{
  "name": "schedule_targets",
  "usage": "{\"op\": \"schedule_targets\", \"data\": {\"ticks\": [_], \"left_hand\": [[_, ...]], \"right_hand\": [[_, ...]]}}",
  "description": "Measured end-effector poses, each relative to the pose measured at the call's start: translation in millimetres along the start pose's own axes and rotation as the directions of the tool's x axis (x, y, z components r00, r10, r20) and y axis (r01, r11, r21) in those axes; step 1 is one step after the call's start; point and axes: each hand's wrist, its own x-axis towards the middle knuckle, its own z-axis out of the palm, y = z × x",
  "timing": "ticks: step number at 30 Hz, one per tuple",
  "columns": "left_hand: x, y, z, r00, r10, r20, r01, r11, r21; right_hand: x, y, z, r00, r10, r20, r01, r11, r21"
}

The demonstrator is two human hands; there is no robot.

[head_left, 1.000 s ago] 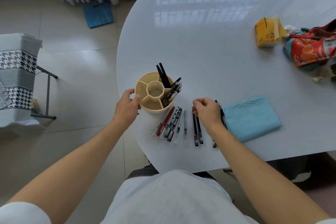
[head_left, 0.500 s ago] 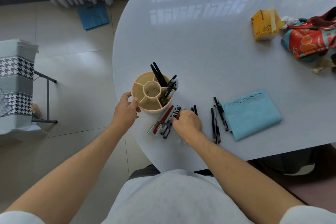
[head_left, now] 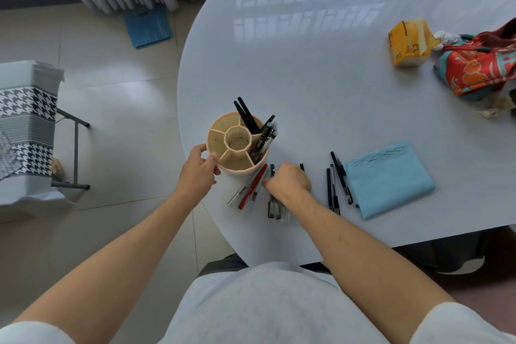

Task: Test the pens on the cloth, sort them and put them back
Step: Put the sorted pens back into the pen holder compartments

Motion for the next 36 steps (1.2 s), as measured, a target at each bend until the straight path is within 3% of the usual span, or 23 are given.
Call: {"op": "schedule_targets", "data": {"ticks": [4,8,12,15,17,20,25,33,36], "left_hand": [[0.2,2.4,-2.4,1.000,0.001,0.007,-0.001,1.000,0.010],[1.3,6.4,-5.4,1.000,0.012,-0.005,-0.012,1.000,0.000],[2.6,5.2,-3.5,1.000,-0.001,0.004,0.001,1.000,0.004],[3.4,2.7,-1.7,1.000,-0.006,0.011,0.006,1.000,0.005],[3.5,1.3,-1.3,1.000,-0.014,0.011,0.014,1.000,0.014],[1.7,0.1,-0.8,1.000,-0.027,0.009,0.027,0.999,0.028],[-4.8,-3.4,0.3,0.998,-0.057,-0.013,0.059,0.992,0.113],[10.6,-6.6,-9.1,0.997,-0.019,-0.069,0.025,0.996,0.081],[18.8,0.7,-8.2,0.997,0.007,-0.080,-0.004,0.999,0.038]], "right_hand": [[2.2,6.3,-7.1,0.997,-0.039,0.059,0.035,0.997,0.064],[-11.2,20.6,-29.0,0.990,-0.138,0.002,0.125,0.907,0.402],[-35.4,24.3,-61.2,0.954,-0.249,-0.167,0.290,0.622,0.728],[-47.1,17.4,-82.3,0.927,-0.246,-0.285,0.367,0.427,0.826],[-49.4,9.2,-88.7,0.913,-0.246,-0.326,0.398,0.358,0.845],[-50.1,-4.5,-81.2,0.895,-0.289,-0.341,0.436,0.401,0.805],[-48.1,-15.3,-50.9,0.907,-0.313,-0.282,0.419,0.604,0.678],[-38.7,25.8,-47.1,0.929,-0.223,-0.297,0.371,0.573,0.731],[-32.6,45.1,-42.4,0.950,-0.130,-0.285,0.293,0.688,0.664]]}}
